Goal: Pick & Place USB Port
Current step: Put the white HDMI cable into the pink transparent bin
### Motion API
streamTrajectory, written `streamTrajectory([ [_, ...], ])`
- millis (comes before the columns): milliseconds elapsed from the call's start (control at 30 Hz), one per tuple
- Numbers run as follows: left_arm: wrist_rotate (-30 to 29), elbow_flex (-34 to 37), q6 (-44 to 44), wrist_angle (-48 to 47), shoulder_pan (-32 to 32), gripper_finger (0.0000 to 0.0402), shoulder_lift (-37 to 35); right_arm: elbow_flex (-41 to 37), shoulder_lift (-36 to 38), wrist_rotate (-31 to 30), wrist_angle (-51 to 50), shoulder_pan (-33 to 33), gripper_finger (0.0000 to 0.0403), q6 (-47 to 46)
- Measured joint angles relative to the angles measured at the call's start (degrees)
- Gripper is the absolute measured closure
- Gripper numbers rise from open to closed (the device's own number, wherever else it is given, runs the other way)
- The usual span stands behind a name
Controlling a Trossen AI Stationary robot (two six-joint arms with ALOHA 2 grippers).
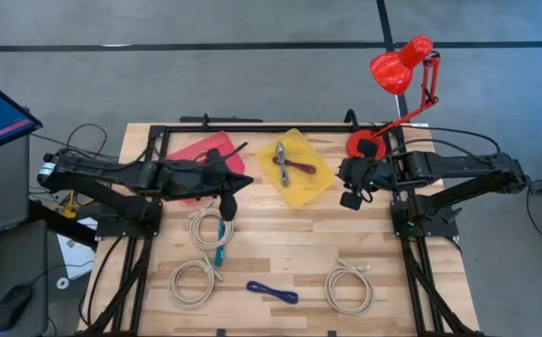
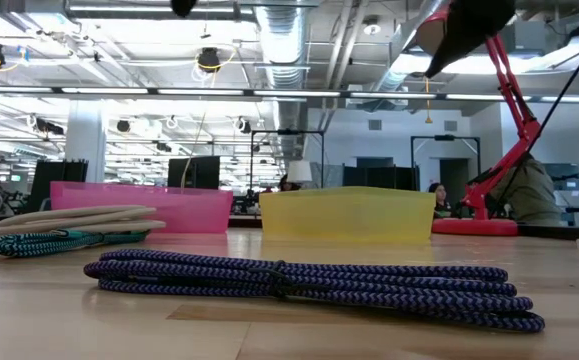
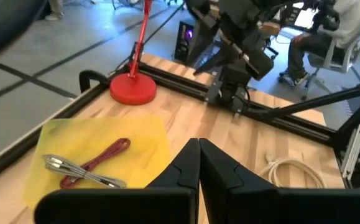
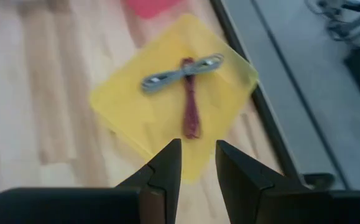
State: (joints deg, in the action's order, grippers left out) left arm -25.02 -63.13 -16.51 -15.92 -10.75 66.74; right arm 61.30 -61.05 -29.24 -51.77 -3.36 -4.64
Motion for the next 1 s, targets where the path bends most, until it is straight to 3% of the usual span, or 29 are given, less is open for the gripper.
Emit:
streamTrajectory([
  [233,-1.47,0.00,-0.02,-3.84,-3.86,0.0398,-3.32,0.02,0.01,6.75,5.55,-1.57,0.0312,-8.13],
  [433,-1.53,0.00,-0.20,-6.70,-6.80,0.0398,-4.62,0.02,0.01,16.08,6.91,-5.16,0.0312,-18.36],
  [733,-1.35,0.02,-0.22,-11.29,-9.93,0.0398,-4.83,0.79,0.00,26.53,-0.78,-11.92,0.0312,-43.50],
  [1000,-1.28,0.04,-0.23,-12.39,-12.32,0.0398,-4.83,0.95,-0.84,27.79,-4.44,-21.71,0.0343,-62.89],
])
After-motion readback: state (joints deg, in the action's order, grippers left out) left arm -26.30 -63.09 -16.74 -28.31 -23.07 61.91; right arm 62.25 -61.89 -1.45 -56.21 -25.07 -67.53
